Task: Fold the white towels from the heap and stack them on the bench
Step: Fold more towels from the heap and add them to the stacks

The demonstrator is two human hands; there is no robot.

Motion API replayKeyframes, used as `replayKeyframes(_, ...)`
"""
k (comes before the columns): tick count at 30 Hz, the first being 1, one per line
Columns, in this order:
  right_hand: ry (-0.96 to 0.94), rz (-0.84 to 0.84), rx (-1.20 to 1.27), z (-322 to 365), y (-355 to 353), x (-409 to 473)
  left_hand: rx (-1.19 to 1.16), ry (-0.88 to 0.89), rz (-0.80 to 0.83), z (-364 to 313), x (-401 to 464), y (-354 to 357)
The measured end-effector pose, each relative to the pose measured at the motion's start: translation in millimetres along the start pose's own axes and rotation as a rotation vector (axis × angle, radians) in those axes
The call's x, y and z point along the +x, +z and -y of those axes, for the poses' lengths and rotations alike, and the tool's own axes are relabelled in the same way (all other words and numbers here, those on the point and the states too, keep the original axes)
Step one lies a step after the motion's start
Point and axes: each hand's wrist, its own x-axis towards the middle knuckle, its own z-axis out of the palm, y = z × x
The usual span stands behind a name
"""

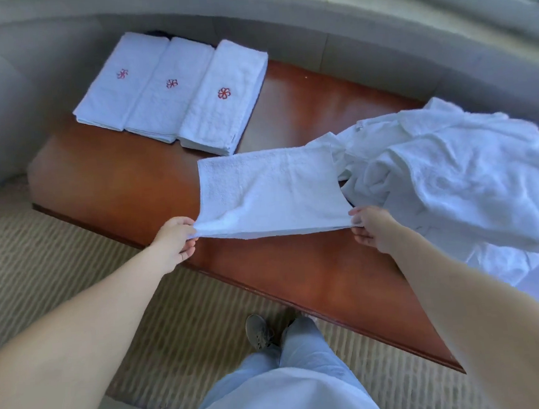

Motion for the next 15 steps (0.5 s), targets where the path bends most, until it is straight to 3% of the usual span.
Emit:
replayKeyframes(6,-0.075,0.07,0.211,93.5,-28.1,-65.4,-0.371,0.05,0.096,-97.1,-54.3,-17.5)
replayKeyframes(12,-0.15,0.17,0.473,180.7,-45.0,-114.2,-0.608,0.198,0.209,-177.3,-102.2,-28.4)
replayKeyframes(15,-0.214,0.139,0.491,193.4,-39.8,-125.0,-0.622,0.226,0.217,-192.6,-108.0,-25.9)
